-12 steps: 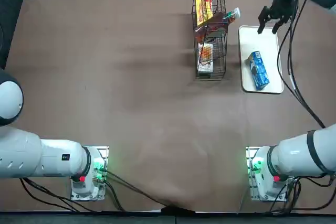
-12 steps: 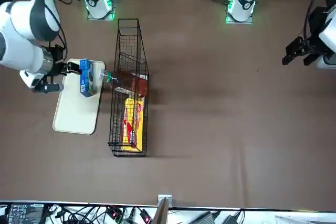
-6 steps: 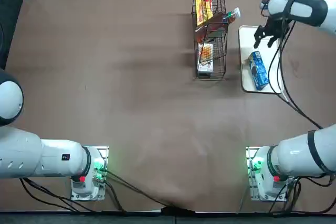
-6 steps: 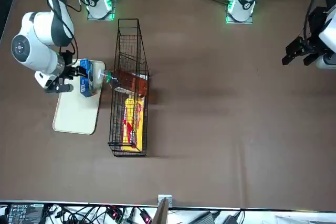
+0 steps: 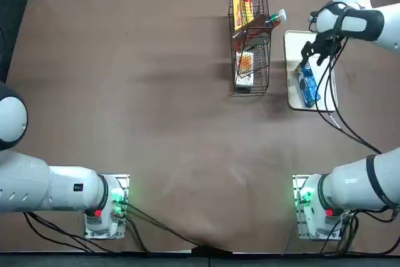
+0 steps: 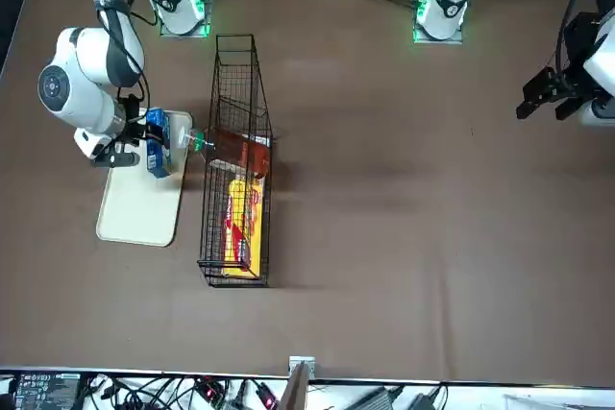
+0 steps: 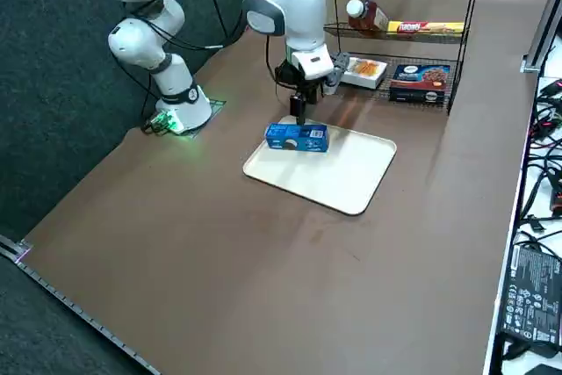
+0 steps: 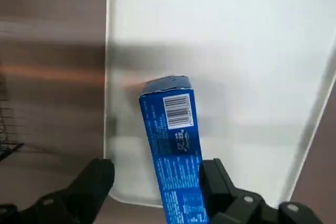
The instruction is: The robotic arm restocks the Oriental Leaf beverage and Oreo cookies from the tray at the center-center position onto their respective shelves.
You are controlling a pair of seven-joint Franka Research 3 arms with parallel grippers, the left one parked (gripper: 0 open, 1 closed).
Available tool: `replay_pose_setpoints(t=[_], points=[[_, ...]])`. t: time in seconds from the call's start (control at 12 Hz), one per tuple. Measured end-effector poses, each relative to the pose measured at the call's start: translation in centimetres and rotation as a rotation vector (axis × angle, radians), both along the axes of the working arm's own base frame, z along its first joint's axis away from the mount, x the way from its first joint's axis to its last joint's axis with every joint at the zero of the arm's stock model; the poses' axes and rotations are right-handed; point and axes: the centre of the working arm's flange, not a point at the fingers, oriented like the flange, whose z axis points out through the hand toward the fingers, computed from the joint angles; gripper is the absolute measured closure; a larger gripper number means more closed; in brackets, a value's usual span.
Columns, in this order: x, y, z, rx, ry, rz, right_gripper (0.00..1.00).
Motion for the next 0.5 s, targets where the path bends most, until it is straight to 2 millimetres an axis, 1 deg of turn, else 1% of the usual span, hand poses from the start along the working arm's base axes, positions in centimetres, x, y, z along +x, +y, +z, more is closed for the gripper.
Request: replay_pose_setpoints(t=[0.5], points=[[-0.6,-0.2,-3.5,0.002,-0.016,0.029,0.0]])
